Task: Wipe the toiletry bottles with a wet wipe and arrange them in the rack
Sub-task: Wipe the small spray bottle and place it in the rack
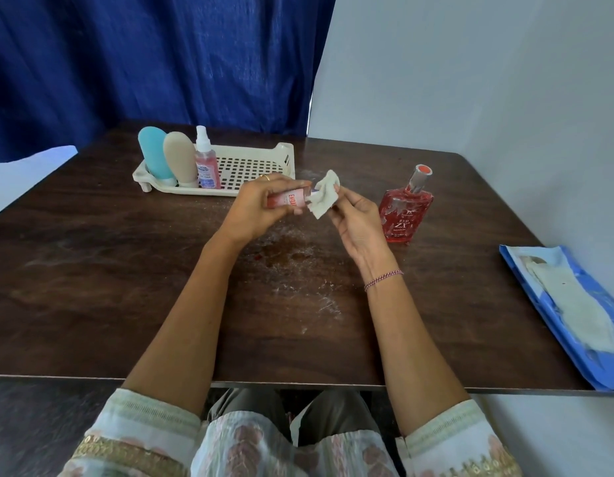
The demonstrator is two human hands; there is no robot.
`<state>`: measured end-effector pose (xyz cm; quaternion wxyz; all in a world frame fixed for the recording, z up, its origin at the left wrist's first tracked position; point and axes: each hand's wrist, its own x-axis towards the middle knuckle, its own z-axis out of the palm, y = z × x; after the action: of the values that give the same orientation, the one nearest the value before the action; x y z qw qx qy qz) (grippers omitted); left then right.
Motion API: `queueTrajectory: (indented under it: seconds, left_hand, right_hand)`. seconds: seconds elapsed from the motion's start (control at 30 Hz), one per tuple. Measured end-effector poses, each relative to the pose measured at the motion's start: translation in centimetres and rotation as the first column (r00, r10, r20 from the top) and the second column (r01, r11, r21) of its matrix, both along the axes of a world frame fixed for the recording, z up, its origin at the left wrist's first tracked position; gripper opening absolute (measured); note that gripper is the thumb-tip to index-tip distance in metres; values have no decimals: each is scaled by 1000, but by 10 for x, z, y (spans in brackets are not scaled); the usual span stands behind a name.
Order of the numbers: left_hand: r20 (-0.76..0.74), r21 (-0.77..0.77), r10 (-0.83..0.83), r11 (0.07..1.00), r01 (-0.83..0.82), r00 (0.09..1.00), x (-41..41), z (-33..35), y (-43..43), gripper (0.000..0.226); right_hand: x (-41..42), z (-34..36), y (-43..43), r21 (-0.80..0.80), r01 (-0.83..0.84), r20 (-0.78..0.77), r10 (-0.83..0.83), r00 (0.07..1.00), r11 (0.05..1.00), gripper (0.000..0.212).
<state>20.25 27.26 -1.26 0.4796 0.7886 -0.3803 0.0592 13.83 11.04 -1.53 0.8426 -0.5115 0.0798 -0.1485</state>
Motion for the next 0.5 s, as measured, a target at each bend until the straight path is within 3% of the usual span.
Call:
queueTrajectory:
  seconds: [0.1,0.17,0.3,0.5]
  left_hand:
    - [-80,-63,-56,997,51,995,-2,-2,-3,47]
    - [-134,-115,-115,988,100,984,-6,-1,-7,44]
    - [-284,-217,-215,964,156,934,-10,-1,-10,28]
    - [-455,-253,-226,960,118,861,-13,3,-11,33]
  right_hand:
    - [1,-1,3,-28,26,58,-25,998,999,25]
    - [2,-2,5,-213,87,117,-63,991,973,25]
    - [4,-5,9,-557,188,169,-112,979,809,25]
    - [1,-4,14,-707,168,115,-123,986,687,23]
